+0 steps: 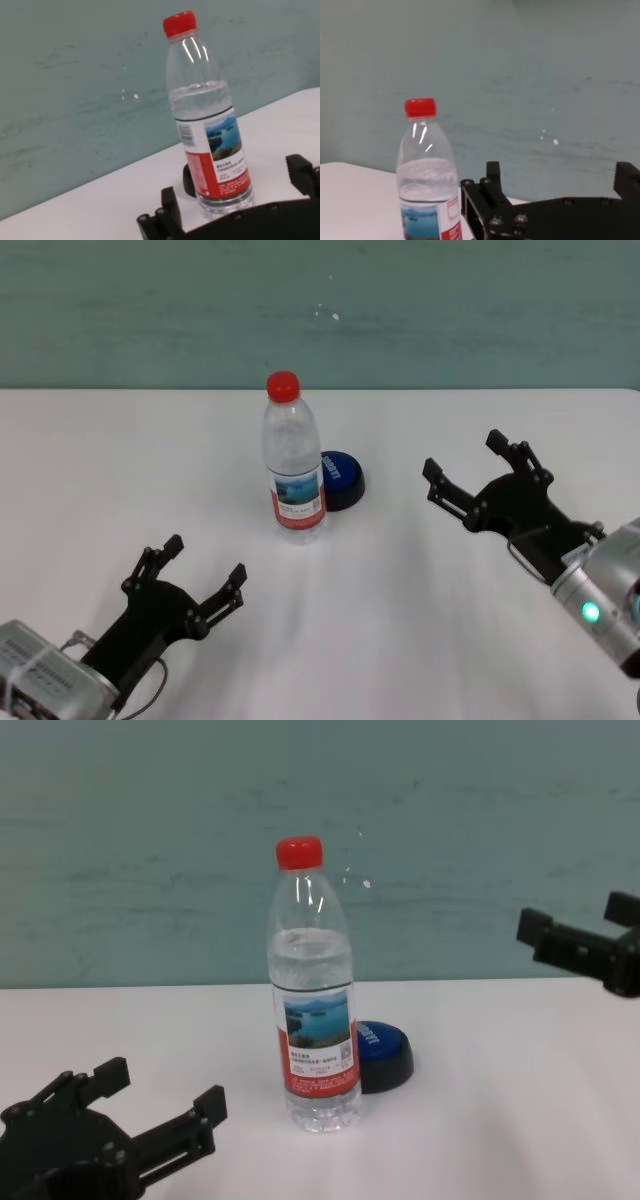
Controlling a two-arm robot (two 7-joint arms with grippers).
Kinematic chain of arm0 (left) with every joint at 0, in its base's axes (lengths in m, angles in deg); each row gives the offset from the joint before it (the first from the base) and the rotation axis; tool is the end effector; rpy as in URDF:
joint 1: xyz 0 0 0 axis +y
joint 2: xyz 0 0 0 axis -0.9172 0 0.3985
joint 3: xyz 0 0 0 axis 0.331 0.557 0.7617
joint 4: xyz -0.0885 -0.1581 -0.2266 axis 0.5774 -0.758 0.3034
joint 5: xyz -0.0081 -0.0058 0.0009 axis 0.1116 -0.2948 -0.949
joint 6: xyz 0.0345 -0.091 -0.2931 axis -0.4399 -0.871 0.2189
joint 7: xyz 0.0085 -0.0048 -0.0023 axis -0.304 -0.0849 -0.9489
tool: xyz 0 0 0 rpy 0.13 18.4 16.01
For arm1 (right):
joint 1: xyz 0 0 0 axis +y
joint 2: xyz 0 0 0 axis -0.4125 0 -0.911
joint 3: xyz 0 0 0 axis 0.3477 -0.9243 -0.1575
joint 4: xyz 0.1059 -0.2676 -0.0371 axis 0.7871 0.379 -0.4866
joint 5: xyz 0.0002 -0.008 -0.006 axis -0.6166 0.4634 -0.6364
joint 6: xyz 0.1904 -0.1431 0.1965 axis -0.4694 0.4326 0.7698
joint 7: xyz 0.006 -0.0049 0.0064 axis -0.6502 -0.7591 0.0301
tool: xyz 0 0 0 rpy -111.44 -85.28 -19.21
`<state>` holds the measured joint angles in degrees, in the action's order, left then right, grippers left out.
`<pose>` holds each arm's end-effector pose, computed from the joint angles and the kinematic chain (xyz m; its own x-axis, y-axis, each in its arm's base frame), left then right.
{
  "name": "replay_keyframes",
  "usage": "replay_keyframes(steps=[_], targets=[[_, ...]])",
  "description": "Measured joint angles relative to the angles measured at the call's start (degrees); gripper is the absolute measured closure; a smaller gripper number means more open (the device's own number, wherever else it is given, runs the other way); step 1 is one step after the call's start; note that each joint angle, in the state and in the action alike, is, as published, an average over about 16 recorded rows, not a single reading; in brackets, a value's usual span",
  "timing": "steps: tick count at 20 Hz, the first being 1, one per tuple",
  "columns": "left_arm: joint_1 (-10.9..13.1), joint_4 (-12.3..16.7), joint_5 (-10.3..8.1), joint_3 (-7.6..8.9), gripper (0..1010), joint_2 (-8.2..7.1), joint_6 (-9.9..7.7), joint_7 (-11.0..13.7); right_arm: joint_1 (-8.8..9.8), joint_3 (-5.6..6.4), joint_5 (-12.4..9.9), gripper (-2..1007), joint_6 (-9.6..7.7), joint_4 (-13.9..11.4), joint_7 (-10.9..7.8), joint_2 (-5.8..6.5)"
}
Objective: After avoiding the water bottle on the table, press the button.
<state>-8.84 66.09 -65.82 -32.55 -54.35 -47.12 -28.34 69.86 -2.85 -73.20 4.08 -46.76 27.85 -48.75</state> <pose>0.2482 0.0443 -0.3276 0.4991 0.8297 0.2499 -0.8536 0.5205 -0.0233 0.2995 -0.0208 -0.2510 0.4933 -0.8695 0.0267 0.8589 0.4917 0.1431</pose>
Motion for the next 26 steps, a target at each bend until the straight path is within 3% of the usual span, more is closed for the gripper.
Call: replay_keyframes(steps=[4,10,26], targets=[[0.0,0.0,0.0,0.0,10,0.0,0.0,0.0,2.01,-0.19,-0.7,1,1.03,-1.2,-0.12,-0.17],[0.0,0.0,0.0,0.0,10,0.0,0.0,0.0,3.31,-1.01,-1.7,1,2.85,-0.9,-0.49,-1.06],[0.0,0.0,0.0,0.0,10,0.0,0.0,0.0,1.77,-4.29,-5.1,1,8.28,6.9,-4.53,-2.88]])
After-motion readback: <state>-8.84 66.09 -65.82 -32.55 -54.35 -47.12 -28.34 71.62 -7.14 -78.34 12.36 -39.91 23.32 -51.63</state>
